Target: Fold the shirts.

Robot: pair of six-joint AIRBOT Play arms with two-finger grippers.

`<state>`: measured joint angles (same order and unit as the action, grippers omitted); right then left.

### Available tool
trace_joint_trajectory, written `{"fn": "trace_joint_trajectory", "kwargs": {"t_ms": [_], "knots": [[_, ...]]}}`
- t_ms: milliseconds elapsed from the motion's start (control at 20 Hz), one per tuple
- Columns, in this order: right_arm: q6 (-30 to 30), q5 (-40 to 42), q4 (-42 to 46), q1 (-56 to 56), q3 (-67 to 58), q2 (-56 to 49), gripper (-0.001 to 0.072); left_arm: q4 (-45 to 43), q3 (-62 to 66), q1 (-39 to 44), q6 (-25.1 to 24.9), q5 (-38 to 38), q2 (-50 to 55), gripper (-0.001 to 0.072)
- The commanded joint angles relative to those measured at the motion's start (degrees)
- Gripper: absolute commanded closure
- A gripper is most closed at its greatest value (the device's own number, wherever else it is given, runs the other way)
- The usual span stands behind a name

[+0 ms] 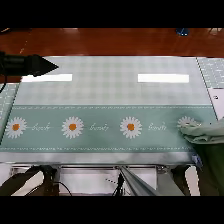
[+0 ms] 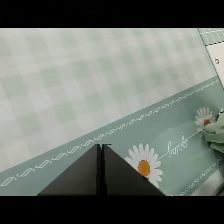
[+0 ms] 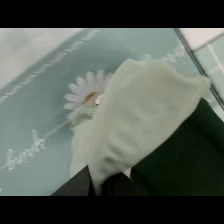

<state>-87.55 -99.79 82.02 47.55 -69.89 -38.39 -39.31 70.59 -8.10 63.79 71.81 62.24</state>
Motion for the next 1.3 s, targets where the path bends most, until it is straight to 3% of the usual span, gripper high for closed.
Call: {"fn": "trace_joint_trajectory", "kwargs": {"t_ms": [0, 500, 600, 950, 1150, 1200, 1250], "knots": [[-2.54, -4.26, 18.08, 2.51, -0.50, 1.14, 0.0687, -1.95, 0.02, -0.22, -0.33, -1.33, 2.67, 0.0683], [-1.42, -6.58, 40.15, 2.54, 2.36, 2.56, 0.0686, -3.61, 0.04, -4.74, -0.52, -13.46, 12.81, 0.0683], [-1.36, -6.56, 44.63, 4.04, 3.13, 3.61, 0.0686, -3.58, 0.07, -6.40, -2.97, -13.97, 12.76, 0.0683], [1.33, -4.90, 44.70, 16.04, 10.40, 5.64, 0.0686, -3.58, 0.07, -11.02, -4.66, -13.75, 12.66, 0.0683], [2.58, -0.70, 48.96, 18.93, 13.60, 5.64, 0.0684, -3.58, 0.07, -12.63, -4.63, -13.40, 12.44, 0.0683], [2.58, -0.39, 49.05, 19.56, 14.43, 5.64, 0.0613, -3.58, 0.07, -12.74, -4.63, -13.31, 12.44, 0.0683], [2.54, -0.22, 49.00, 20.24, 15.19, 5.64, 0.0430, -3.56, 0.07, -12.87, -4.63, -13.31, 12.44, 0.0683]]}}
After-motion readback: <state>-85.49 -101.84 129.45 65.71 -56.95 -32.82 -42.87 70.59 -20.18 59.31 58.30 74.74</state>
